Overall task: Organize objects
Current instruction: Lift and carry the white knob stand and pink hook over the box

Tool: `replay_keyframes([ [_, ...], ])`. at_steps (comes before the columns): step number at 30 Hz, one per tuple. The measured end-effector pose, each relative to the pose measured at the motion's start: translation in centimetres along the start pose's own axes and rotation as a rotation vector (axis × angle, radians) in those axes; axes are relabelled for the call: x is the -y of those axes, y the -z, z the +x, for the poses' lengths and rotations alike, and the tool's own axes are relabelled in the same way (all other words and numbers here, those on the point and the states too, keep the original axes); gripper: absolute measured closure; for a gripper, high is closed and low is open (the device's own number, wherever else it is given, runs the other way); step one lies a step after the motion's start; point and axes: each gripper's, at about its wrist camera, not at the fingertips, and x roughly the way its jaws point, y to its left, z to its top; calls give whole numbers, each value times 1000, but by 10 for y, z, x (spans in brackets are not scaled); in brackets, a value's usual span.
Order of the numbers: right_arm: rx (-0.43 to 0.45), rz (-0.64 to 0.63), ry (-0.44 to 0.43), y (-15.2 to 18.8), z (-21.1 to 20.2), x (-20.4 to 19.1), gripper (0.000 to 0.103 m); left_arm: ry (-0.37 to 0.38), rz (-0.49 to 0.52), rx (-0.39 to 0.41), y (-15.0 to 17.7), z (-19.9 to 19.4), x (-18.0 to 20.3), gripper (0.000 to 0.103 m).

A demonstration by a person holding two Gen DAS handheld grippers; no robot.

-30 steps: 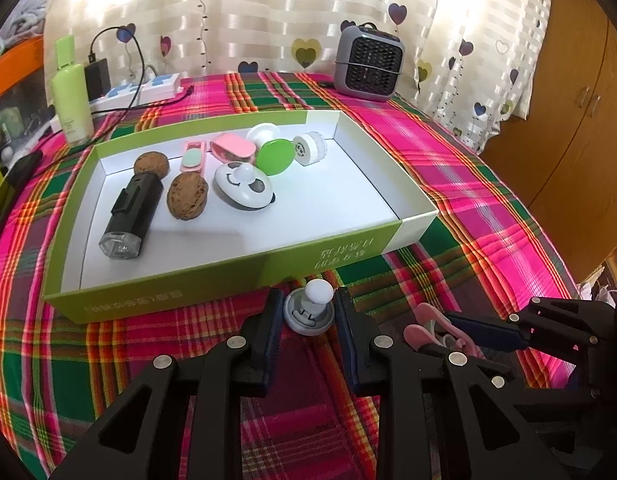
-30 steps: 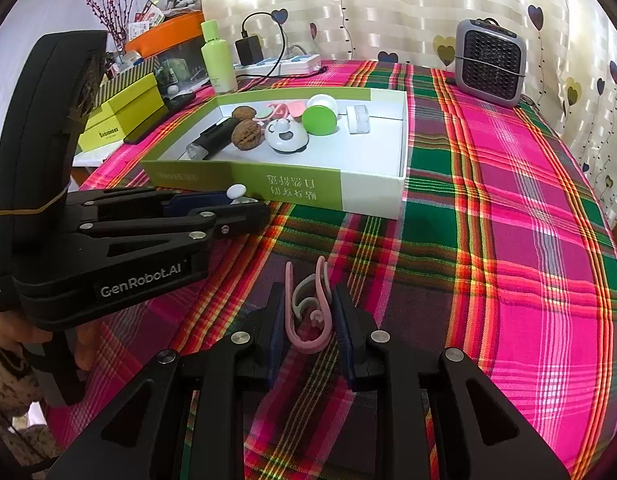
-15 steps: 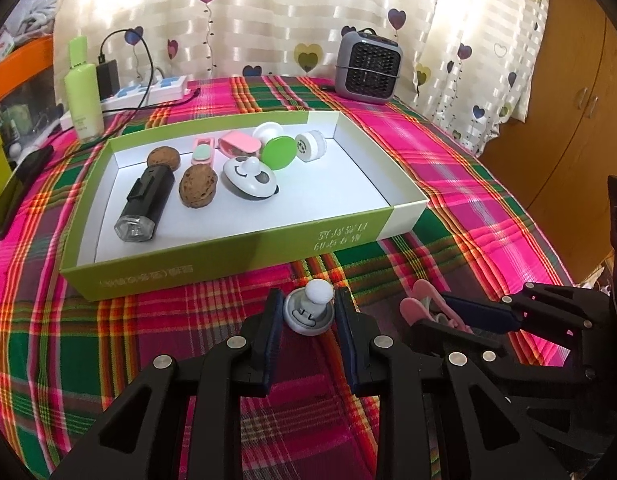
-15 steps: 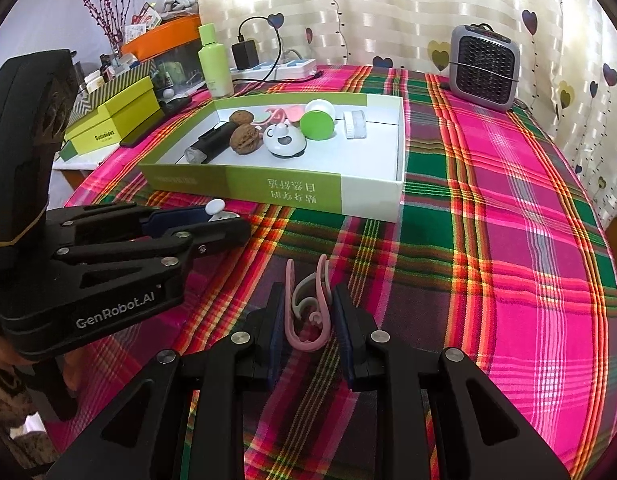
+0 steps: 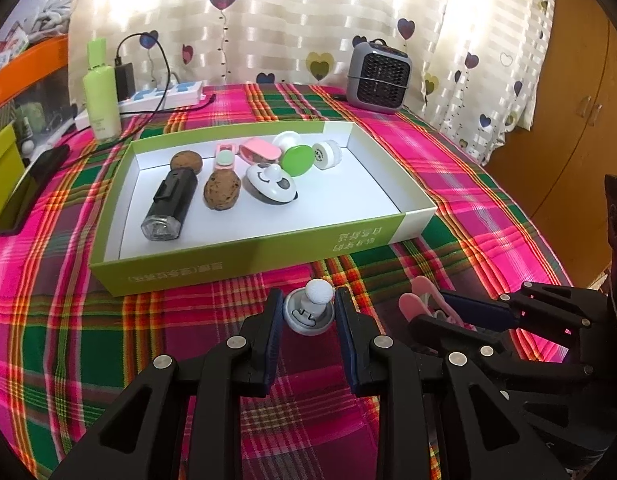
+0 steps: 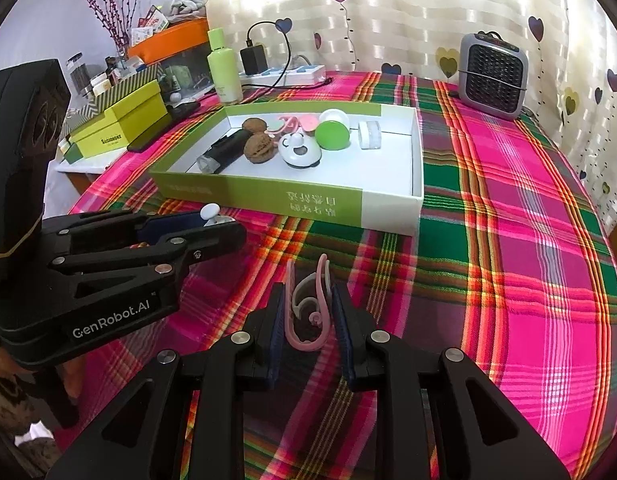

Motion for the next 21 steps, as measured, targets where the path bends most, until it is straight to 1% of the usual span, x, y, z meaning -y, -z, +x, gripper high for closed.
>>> replay_keyframes([
  [15, 16, -2, -8, -7, 1, -6, 79, -44, 1, 34, -1, -11, -8, 79],
  [21, 18, 0, -14, -7, 2, -8, 79, -46, -3, 41, 0, -15, -11, 79],
])
